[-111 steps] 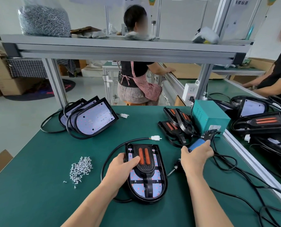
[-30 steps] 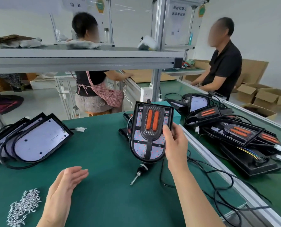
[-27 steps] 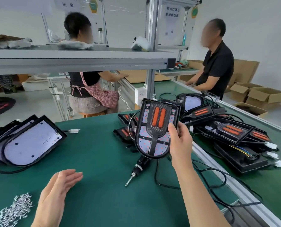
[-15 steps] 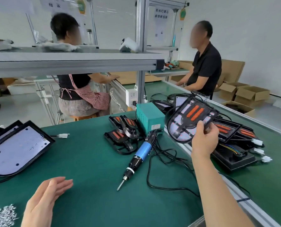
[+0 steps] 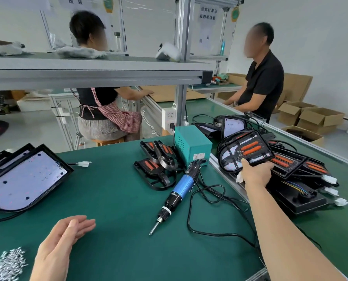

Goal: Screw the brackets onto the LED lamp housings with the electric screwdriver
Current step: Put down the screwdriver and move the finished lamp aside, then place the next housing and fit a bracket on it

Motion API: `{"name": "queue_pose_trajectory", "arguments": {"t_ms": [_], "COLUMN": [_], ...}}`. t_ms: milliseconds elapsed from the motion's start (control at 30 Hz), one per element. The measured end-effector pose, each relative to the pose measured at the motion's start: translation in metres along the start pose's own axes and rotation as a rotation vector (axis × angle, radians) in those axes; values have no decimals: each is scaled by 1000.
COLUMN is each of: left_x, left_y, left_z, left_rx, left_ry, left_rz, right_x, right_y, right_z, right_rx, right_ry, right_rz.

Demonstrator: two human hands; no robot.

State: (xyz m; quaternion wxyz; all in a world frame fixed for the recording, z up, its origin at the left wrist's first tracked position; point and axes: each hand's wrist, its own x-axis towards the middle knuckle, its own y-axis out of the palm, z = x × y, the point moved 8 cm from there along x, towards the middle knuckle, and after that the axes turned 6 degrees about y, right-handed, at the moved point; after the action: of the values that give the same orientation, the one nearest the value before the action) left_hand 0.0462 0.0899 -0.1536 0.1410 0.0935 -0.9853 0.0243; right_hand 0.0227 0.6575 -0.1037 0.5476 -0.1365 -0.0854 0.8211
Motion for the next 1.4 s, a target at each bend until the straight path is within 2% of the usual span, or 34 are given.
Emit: {"name": "queue_pose_trajectory", "arguments": {"t_ms": [267, 500, 600, 733, 900, 1100, 1300, 1400], "left_x": [-1, -2, -3, -2, -4, -7, -11, -13], "left_y": [3, 3, 4, 5, 6, 10, 11, 11], "left_z": [-5, -7, -7, -7, -4, -14, -23, -26], "left_rx": [-29, -34, -38, -61, -68, -44, -11, 12], "left_ry": [-8, -24, -25, -25, -43, -65, -95, -112], "left_rz": [18, 29, 35, 24, 16, 35, 35, 33], "right_x": [1, -28, -49, -92, -164, -267, -343, -363], "right_y": [22, 9, 6, 20, 55, 112, 166, 179], "right_z": [2, 0, 3, 17, 33, 18, -8, -22], "right_rx": [124, 207, 213, 252, 305, 270, 45, -113], "right_ry": [99, 78, 32, -108, -308, -355, -401, -470], "right_rz": [167, 90, 53, 114, 315, 638, 929, 980]}}
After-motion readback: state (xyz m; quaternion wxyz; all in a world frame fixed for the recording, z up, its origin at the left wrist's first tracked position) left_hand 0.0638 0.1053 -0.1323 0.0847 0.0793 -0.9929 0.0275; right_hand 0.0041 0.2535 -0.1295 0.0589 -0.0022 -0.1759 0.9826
